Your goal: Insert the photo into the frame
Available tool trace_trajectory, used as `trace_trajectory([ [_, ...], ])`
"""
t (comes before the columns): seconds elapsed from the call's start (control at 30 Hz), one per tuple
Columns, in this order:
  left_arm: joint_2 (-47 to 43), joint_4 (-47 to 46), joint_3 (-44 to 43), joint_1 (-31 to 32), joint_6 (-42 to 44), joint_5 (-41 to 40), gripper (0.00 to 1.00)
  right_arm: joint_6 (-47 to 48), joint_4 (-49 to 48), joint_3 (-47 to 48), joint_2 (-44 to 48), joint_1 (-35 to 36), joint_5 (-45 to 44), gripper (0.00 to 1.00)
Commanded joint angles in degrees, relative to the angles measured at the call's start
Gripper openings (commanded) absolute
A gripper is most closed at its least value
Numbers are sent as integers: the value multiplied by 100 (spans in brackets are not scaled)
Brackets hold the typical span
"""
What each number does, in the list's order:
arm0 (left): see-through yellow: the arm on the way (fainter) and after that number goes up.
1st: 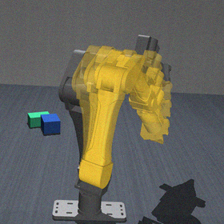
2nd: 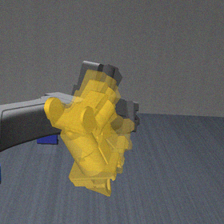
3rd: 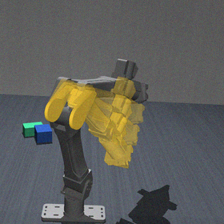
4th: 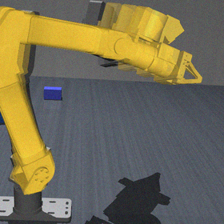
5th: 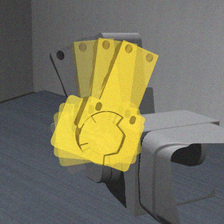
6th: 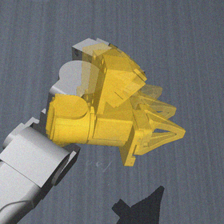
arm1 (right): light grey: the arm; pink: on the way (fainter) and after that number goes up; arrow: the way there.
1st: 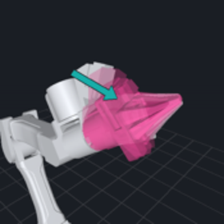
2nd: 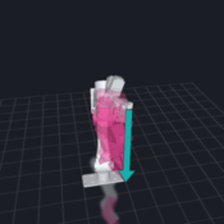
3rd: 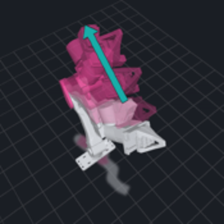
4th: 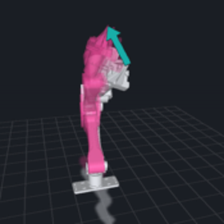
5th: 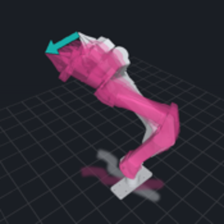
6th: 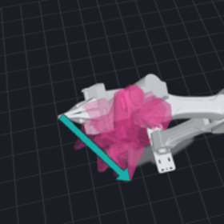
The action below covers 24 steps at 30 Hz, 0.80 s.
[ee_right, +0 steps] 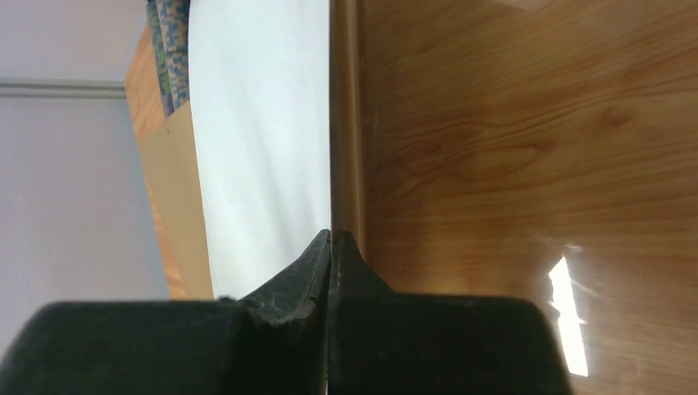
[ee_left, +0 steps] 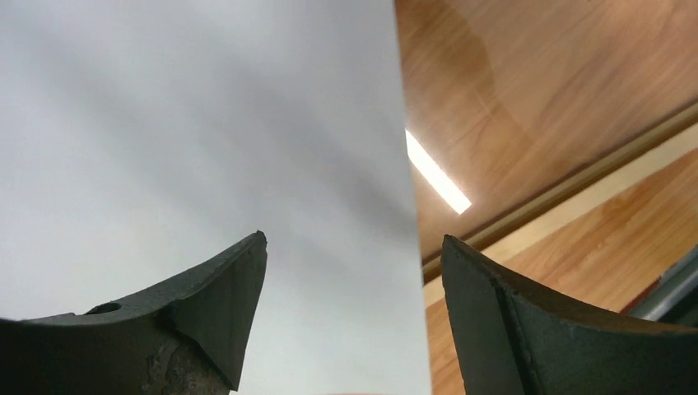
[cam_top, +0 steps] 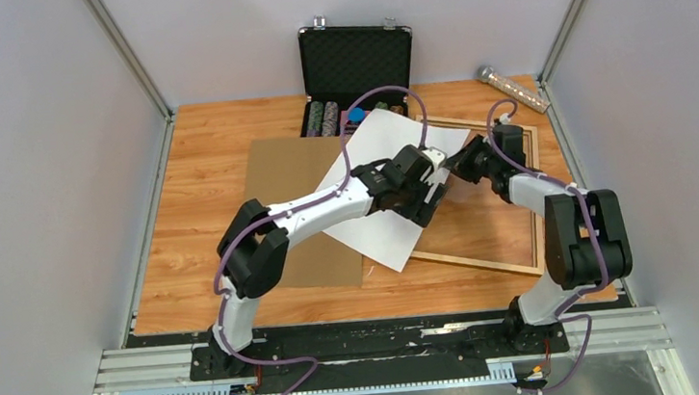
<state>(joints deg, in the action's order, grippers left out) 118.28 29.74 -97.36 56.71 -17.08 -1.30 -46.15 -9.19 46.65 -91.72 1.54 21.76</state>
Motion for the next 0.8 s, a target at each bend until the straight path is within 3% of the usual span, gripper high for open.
trace_trajectory([
  [0.0, -1085, -320, 303, -49, 454, 169, 86, 426, 78, 99, 365, -513, 253, 0],
  [0.2, -1600, -168, 522, -269, 1140, 360, 88, 1163, 776, 462, 504, -1058, 909, 0],
  [0.5, -1976, -160, 646, -340, 1678, 203, 88, 2684, 2827, 1345, 298, -2028, 2096, 0],
  [0.77, -1879, -7, 447, -337, 1885, 426, 88, 3996, 4289, 2331, -114, -2787, 1946, 0],
])
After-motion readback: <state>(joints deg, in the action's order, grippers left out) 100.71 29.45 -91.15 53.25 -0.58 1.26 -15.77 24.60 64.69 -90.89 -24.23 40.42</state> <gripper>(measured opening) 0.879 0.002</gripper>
